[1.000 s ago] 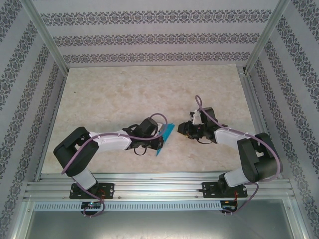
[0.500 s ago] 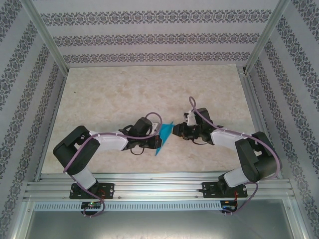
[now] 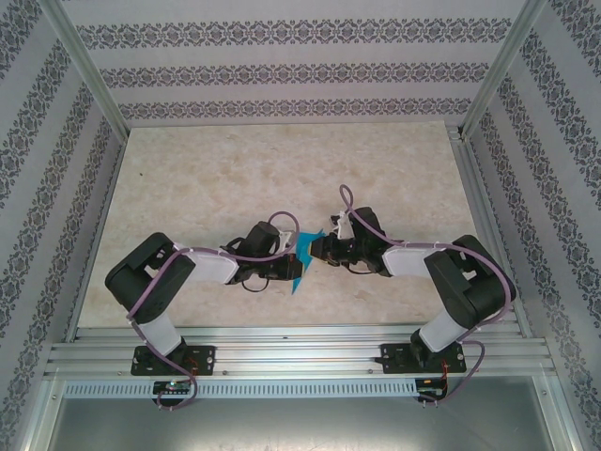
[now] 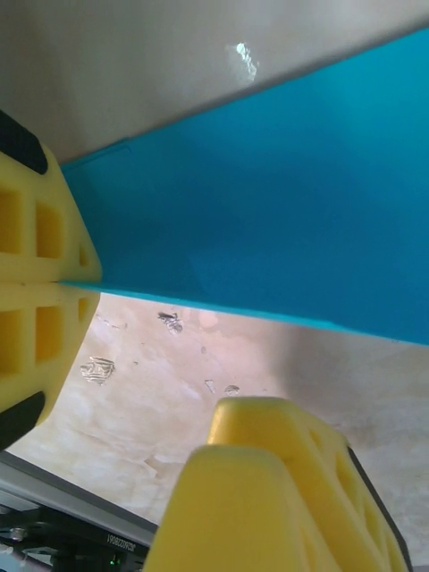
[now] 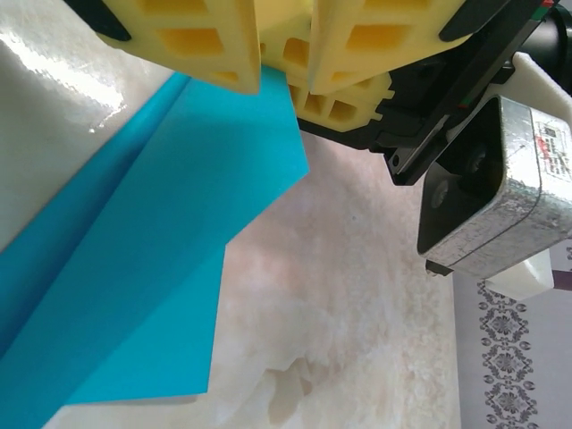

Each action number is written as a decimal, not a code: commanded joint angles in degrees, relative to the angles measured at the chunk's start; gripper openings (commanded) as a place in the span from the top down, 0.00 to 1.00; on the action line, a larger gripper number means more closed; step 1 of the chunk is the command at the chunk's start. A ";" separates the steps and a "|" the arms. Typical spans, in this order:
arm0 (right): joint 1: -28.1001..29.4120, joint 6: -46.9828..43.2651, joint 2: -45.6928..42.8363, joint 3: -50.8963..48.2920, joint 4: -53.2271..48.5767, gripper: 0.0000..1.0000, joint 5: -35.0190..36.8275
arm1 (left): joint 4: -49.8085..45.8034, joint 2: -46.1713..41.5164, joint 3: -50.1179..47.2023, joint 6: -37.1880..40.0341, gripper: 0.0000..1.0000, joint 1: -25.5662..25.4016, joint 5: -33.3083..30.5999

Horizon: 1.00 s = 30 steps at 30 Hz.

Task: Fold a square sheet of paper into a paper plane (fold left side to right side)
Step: Fold the wing for the fifth time at the center of the table.

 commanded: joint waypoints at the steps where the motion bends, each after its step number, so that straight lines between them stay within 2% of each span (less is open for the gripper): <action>1: 0.95 1.62 1.89 0.71 4.93 0.79 -0.10 | 4.57 1.86 -0.41 -1.42 0.96 1.17 2.68; 16: 1.57 3.08 7.74 2.37 7.99 0.81 1.65 | 6.75 3.21 -1.07 -2.46 0.94 2.22 4.21; 21: 1.61 3.81 9.04 2.46 9.31 0.82 1.76 | 5.50 2.09 -0.93 -2.10 0.81 2.43 4.21; 30: 1.57 4.13 9.79 2.65 9.66 0.83 1.78 | -1.43 -3.50 -0.88 1.05 0.66 4.18 2.80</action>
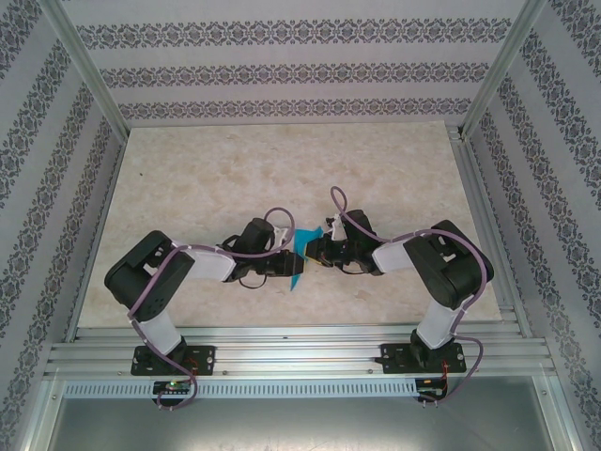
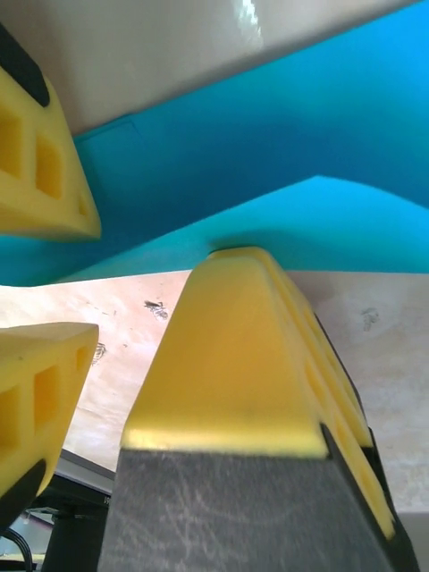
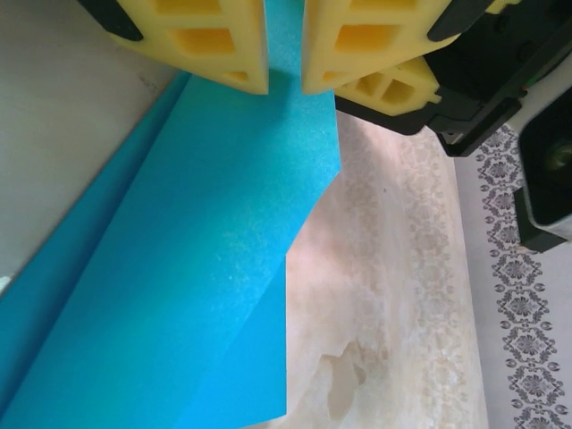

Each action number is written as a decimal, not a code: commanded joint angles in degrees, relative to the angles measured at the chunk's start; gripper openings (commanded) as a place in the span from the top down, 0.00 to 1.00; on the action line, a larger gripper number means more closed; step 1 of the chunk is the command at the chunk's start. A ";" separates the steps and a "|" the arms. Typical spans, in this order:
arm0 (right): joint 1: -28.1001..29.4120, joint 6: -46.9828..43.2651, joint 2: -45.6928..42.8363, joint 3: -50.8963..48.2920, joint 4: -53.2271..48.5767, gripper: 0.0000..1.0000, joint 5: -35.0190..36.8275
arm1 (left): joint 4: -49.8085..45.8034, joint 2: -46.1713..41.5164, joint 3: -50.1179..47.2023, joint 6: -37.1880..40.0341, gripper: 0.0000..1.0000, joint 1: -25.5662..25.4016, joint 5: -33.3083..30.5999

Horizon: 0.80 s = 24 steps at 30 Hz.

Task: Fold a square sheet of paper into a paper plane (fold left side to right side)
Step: Fold the wing for the fifth time at the center of the table.

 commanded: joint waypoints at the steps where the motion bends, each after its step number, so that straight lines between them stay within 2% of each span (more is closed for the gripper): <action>1: 0.65 0.22 0.81 1.29 2.30 0.83 0.71 | -3.55 -3.56 -0.50 2.51 0.65 1.84 -0.66; 10: 0.65 0.14 1.14 1.64 2.01 0.83 0.67 | -6.39 -5.60 1.70 2.79 0.62 5.41 0.53; 24: 0.85 0.27 1.25 1.99 1.69 0.83 0.50 | -8.54 3.07 10.76 3.38 0.61 6.96 1.29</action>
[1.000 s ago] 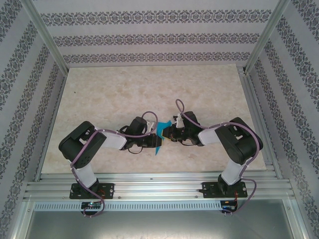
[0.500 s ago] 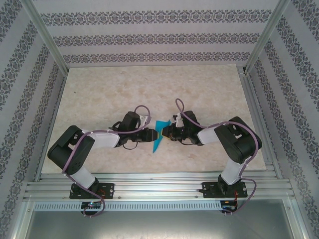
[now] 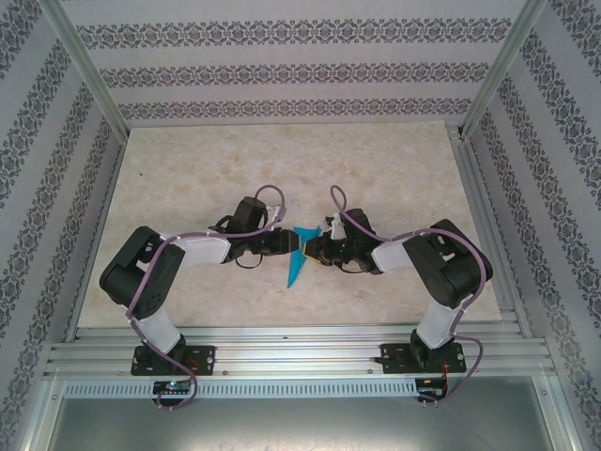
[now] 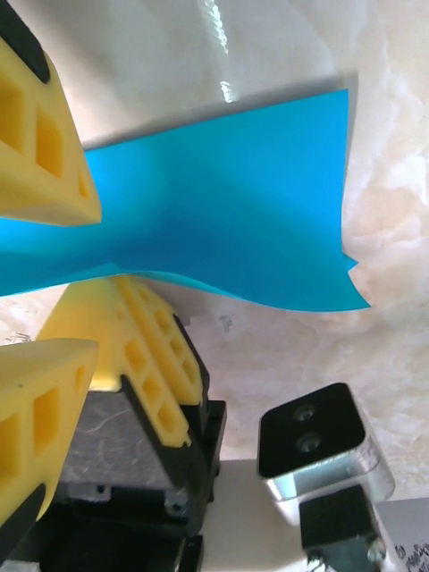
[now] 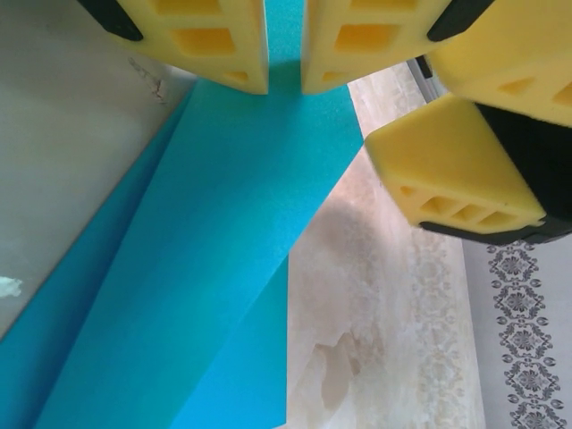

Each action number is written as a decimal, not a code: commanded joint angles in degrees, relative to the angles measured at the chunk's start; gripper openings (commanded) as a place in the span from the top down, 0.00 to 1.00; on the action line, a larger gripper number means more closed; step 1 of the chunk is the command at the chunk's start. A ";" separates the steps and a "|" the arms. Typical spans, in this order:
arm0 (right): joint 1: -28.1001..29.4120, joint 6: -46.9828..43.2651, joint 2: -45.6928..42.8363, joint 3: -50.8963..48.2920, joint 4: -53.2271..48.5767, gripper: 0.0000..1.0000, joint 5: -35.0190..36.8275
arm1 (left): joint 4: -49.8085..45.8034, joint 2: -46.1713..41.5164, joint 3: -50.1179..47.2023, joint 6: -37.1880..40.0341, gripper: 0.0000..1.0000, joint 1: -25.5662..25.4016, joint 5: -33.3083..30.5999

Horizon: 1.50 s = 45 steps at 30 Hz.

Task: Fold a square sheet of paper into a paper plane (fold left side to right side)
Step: Fold the wing for the fifth time at the center of the table.

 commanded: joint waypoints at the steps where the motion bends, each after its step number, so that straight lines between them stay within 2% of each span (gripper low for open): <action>1: 0.80 -0.09 0.88 1.36 1.50 0.83 0.30 | -0.81 2.75 2.62 1.54 0.61 0.73 1.19; 8: 1.00 -0.03 1.29 1.80 1.30 0.83 0.19 | -0.30 6.11 4.34 1.56 0.67 0.74 1.91; 17: 1.02 -0.31 0.91 1.93 0.60 0.82 0.14 | -1.44 7.21 5.21 3.50 0.92 1.45 0.78; 20: 0.75 -1.19 -0.64 1.73 -0.94 0.81 0.74 | -1.40 7.26 4.99 4.29 0.97 2.90 1.32; 31: -2.14 -4.79 -5.18 2.14 -8.37 0.80 3.52 | 0.90 9.82 5.69 7.19 1.00 6.26 7.81; 38: -5.88 -6.25 -6.33 7.90 -15.70 0.82 8.49 | 0.19 8.14 5.26 7.67 1.00 6.38 7.71; 45: -6.20 -5.48 -2.75 14.91 -22.80 0.87 13.63 | 0.80 7.96 4.64 6.75 1.00 6.33 6.86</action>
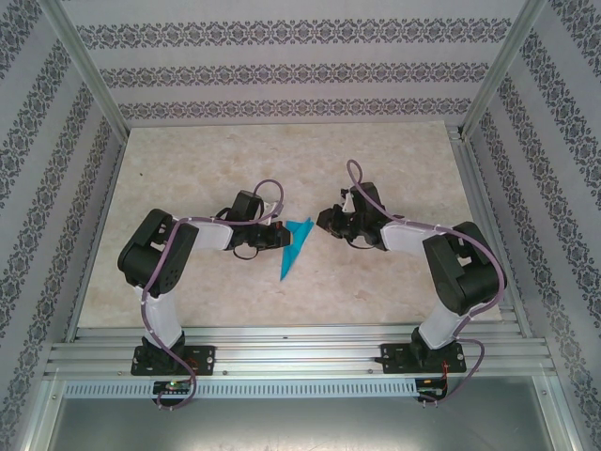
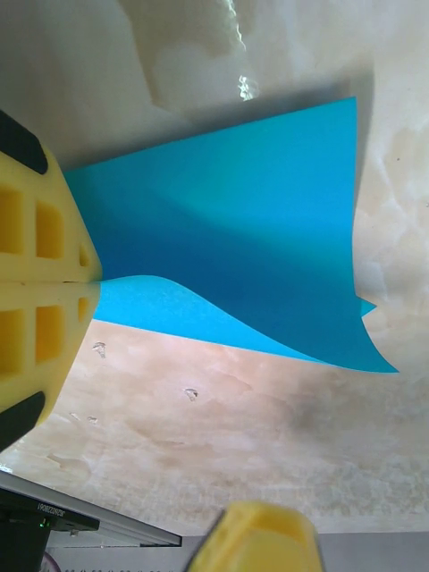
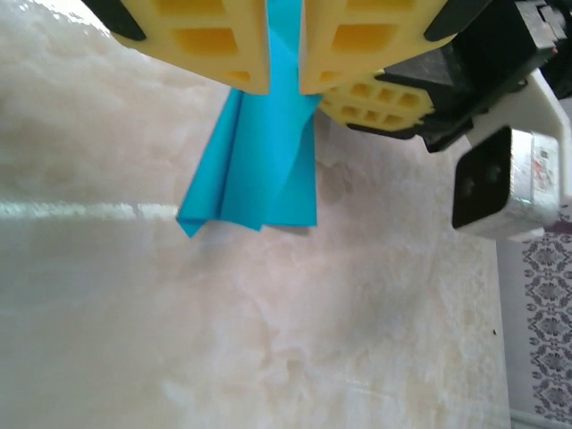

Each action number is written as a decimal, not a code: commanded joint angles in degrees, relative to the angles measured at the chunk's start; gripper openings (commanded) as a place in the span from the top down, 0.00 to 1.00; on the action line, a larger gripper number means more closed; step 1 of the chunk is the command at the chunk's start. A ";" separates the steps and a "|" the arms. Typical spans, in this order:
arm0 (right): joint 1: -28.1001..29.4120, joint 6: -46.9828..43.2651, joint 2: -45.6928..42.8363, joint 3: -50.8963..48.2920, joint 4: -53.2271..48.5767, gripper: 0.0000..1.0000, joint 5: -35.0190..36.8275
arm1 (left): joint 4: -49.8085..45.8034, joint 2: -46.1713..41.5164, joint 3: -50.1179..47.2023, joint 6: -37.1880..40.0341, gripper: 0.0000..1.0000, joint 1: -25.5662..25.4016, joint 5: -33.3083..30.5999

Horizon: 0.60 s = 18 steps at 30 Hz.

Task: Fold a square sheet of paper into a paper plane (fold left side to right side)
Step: Fold the wing for the fifth time at the center of the table.

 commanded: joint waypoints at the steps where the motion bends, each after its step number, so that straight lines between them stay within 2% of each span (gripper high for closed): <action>1: 0.01 -0.53 2.27 3.36 -4.68 0.90 4.59 | 1.86 -1.40 -0.45 0.93 1.00 0.67 0.50; 7: 1.21 -2.60 5.16 7.64 -9.71 0.95 7.35 | 1.72 -1.92 -0.75 0.91 1.00 0.73 0.33; 18: 2.90 -2.72 10.09 10.91 -10.28 0.98 7.33 | 1.59 -2.00 -0.91 0.80 1.00 0.68 -0.19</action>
